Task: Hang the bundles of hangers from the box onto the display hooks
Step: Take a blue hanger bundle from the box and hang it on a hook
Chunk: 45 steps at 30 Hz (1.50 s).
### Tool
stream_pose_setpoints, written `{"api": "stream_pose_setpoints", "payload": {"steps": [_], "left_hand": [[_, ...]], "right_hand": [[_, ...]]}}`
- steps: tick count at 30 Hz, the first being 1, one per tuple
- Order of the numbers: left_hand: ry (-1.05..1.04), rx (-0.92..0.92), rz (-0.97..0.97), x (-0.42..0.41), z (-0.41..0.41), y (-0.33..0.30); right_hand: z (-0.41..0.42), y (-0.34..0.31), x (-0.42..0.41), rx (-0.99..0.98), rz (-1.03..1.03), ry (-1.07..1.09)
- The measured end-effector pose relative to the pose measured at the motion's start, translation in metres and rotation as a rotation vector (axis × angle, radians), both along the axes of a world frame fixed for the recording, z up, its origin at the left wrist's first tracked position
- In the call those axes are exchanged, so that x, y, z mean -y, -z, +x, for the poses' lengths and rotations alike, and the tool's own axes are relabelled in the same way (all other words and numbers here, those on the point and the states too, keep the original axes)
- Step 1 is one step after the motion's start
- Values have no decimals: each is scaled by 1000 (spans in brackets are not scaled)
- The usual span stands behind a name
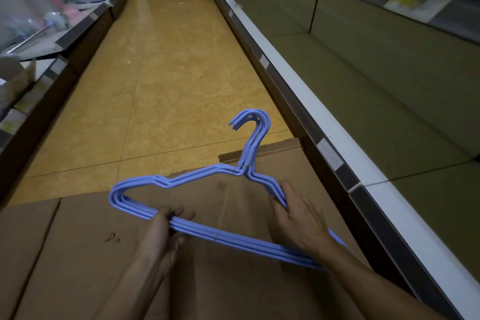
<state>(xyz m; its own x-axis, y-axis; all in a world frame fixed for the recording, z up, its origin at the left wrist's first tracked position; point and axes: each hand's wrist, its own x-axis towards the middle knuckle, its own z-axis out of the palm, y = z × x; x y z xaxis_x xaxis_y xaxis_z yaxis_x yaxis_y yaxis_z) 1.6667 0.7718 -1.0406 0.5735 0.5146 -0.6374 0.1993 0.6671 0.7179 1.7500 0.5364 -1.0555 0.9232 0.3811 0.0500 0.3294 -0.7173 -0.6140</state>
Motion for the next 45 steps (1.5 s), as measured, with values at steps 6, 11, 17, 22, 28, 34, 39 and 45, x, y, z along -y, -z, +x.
{"api": "stream_pose_setpoints", "payload": {"steps": [6,11,17,22,28,34,39,45], "left_hand": [[-14,66,59,-9,-19,-69],[-48,72,39,-17,-48,-158],[-109,94,55,-29,-91,-310],[-159,169,171,-44,-122,-471],[-273,232,275,-75,-135,-650],[-328,302,414,-91,-154,-802],[-372,348,438,-97,-171,-900],[-417,358,528,-92,-212,-982]], "right_hand": [[-16,-56,-11,9,29,3],[-35,-138,-24,-2,32,-12],[-67,-281,-40,29,65,-51],[-78,-433,-67,150,45,-103],[-73,-604,-120,252,116,-153],[-74,-750,-156,352,221,-206],[-83,-854,-173,388,267,-224],[-111,-943,-184,318,286,-281]]}}
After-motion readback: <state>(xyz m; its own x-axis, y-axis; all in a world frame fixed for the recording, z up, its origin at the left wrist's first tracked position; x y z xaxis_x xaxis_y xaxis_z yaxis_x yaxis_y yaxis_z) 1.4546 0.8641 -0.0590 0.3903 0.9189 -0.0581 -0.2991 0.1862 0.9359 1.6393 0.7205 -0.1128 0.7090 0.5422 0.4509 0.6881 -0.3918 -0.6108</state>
